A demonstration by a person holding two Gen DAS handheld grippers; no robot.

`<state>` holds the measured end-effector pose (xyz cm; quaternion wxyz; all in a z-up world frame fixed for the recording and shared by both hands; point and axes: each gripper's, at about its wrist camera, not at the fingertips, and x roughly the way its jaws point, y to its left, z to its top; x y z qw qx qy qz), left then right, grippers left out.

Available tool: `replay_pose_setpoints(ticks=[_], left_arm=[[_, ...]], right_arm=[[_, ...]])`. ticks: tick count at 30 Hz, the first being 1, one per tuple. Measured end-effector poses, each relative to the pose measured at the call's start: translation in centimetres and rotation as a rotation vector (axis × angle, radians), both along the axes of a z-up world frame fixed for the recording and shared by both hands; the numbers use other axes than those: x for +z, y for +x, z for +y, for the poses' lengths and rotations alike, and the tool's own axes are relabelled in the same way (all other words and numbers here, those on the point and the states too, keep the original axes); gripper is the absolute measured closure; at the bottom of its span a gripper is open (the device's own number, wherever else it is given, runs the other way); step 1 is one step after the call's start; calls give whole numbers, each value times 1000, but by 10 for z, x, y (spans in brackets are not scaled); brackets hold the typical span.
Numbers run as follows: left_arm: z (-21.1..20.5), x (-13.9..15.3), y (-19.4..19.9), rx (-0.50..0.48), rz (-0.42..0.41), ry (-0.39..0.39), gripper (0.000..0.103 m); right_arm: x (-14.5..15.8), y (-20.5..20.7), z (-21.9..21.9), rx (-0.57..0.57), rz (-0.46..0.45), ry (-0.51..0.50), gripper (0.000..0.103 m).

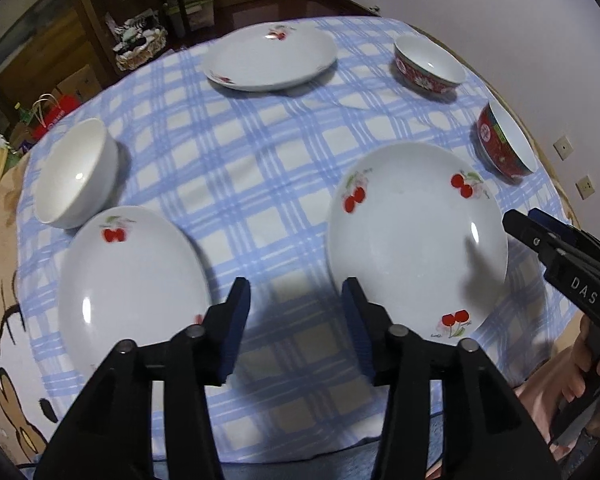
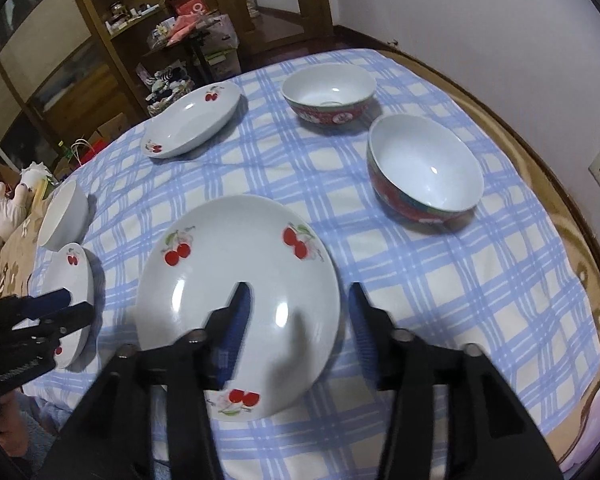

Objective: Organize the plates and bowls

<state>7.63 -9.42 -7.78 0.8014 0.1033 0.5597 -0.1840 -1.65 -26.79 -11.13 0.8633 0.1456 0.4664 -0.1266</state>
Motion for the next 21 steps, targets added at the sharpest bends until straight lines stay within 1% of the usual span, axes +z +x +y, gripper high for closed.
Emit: replay_pose_setpoints(ticks=[1,2,3,5,7,10,14,21], left_arm=[[3,2,1,1,-2,8,52],[5,4,1,1,-5,19,46],[9,8,2,-1,-14,33,43],[15,15,1,-2,-30,44,31],[23,22,1,-1,-43,41,23],[33,32,0,8,-70,43,13],[49,42,1,17,-76,51,11],[80,51,10,44,-74,69,11]], right_arm=[[1,2,4,7,-1,-9,37],[1,3,6,13,-1,-14,34],[2,5,10,22,4,-24,32],[2,9,17,34,13,-28,17],[4,10,22,37,2,-22,13],[8,15,31,42,-2,-17,12],[12,21,46,70,-7,-16,11],[25,35,79,128,-55,-13,11]])
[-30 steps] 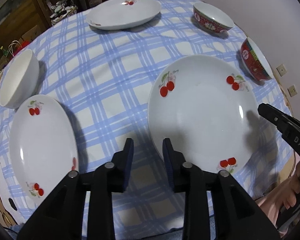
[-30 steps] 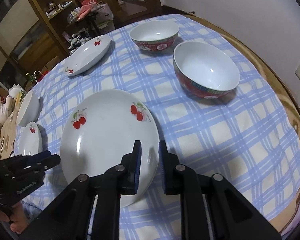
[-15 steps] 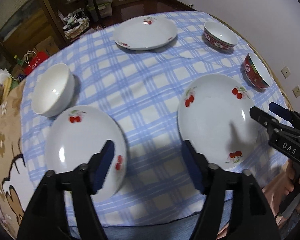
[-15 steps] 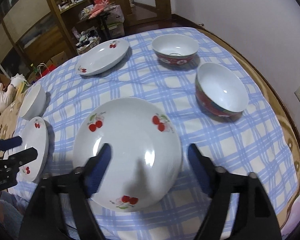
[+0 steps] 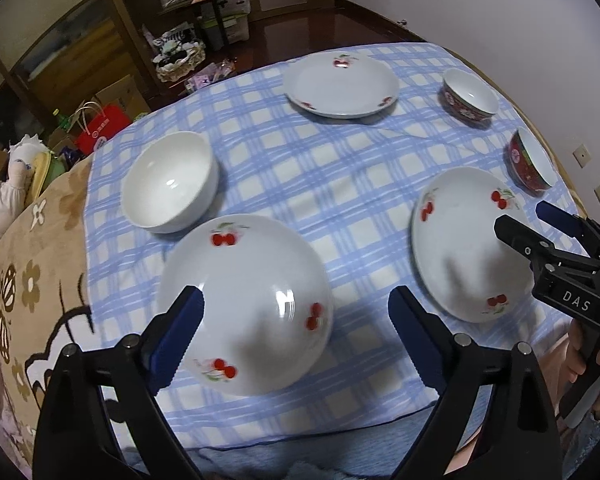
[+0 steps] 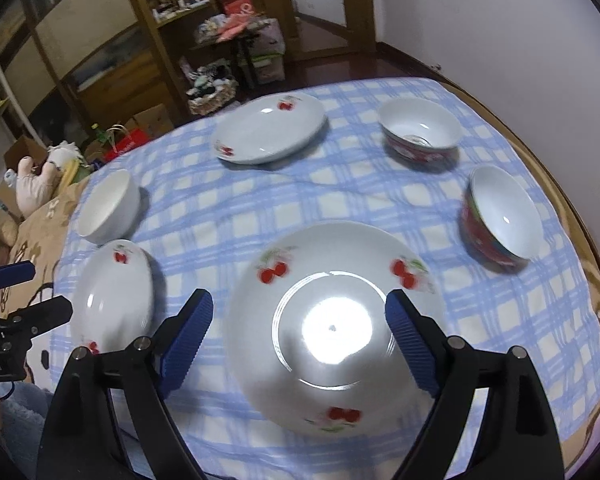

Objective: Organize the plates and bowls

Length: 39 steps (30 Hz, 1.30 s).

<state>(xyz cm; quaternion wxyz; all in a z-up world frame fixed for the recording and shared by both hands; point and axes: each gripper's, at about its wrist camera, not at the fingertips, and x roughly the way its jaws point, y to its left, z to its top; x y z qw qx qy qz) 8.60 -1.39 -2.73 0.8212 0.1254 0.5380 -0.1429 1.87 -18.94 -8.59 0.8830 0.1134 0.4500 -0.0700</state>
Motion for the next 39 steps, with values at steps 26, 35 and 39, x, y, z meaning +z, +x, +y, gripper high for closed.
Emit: replay_pose_setpoints(ticks=[26,35,39], left_arm=[[144,-41,46,223,72,-44,11],[164,-74,59,278,160,-85,11],[170,-88,64,306,205,-107,11]], right_arm=[[-21,66,112,146,6,16,11],[-43,77,127,168,55,24,11],[-54,80,131,166,79,32,11]])
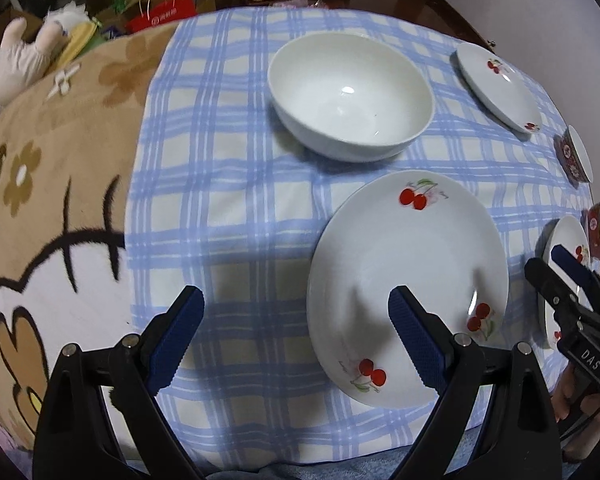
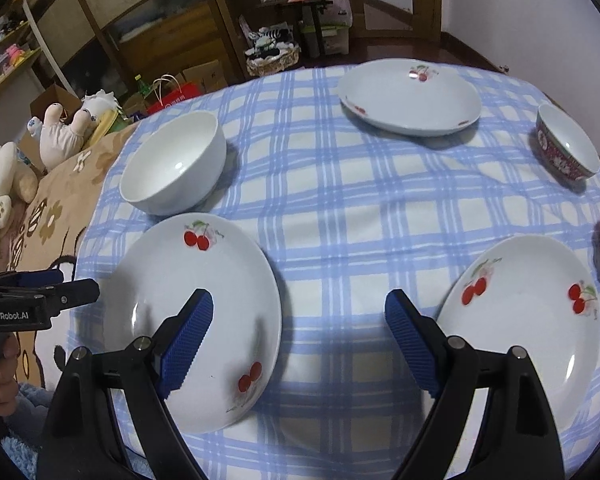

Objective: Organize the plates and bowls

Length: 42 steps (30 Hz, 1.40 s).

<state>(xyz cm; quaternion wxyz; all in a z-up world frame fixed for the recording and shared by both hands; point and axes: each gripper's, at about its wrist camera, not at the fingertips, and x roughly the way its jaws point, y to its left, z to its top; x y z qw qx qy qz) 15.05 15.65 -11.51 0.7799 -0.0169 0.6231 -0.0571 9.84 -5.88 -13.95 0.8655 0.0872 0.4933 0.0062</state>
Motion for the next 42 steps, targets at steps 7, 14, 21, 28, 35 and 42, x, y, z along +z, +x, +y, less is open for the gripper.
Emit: replay_pose_setpoints(ticks=[7,14,21,28,35,42], left_arm=[[1,-21,1,0,57,-19,12],[1,-33,1,-8,93,-41,41],[-5,-41,-1,-41,127,-82,91],[-5,-40,-1,-38,115,-79,91],[-8,-41,0,-41,108,-65,89],[-19,-38,1,-84,91,-28,88]], right_arm=[[-16,2,5,10,51,-10,11],[-32,2,5,15,110,21,29],[-42,1,7,45,146,66,78],[-42,4,18,59,154,45,93],[-42,3,12,57,145,86,94],[-39,-2,7,40,131,116,94]])
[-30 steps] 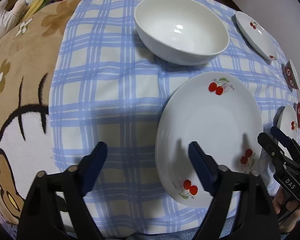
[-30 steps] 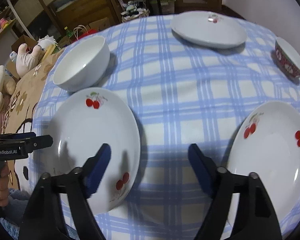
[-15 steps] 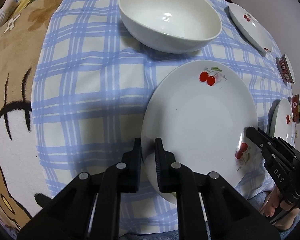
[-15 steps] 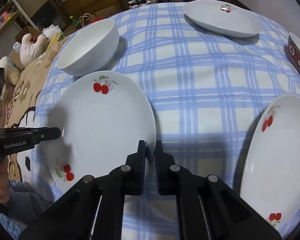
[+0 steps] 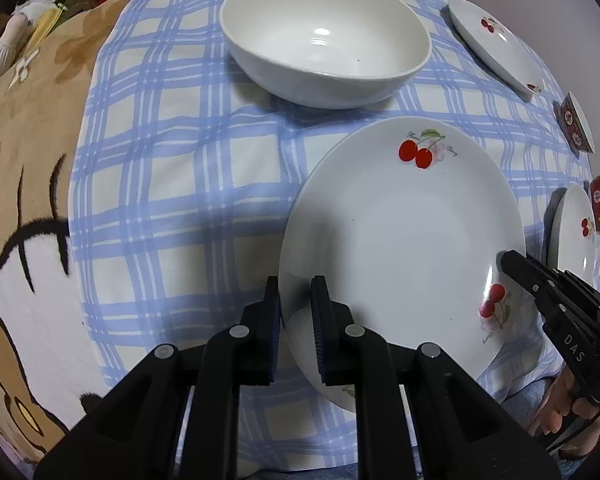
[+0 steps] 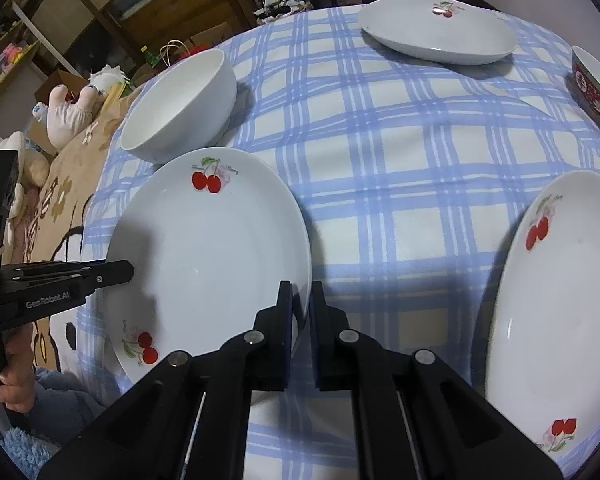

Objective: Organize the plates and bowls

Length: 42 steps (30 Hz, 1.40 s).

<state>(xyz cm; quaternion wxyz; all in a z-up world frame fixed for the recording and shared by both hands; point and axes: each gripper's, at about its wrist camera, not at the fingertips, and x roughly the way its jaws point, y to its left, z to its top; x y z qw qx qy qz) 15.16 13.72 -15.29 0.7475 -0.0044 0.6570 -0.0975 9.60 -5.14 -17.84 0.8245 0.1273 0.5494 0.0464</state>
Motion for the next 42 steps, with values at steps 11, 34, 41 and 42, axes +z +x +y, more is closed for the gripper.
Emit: replay_pose_setpoints(ticks=[11,34,41,42], left_arm=[[-25,11,1,-55,-18,31,90],[-53,54,-15,-101,-96,-16,93],[-70,64,-20,-135,-106,-15,93],[-74,66,-22,-144,-116,-9,93]], right_arm=[[9,-9,-15,-41,-20,52,95],[50,-32,-55,-108,-111,53,95],[60,-40,-71,-127,-123,47,95],[61,-41,-72,-128,-124,45,95]])
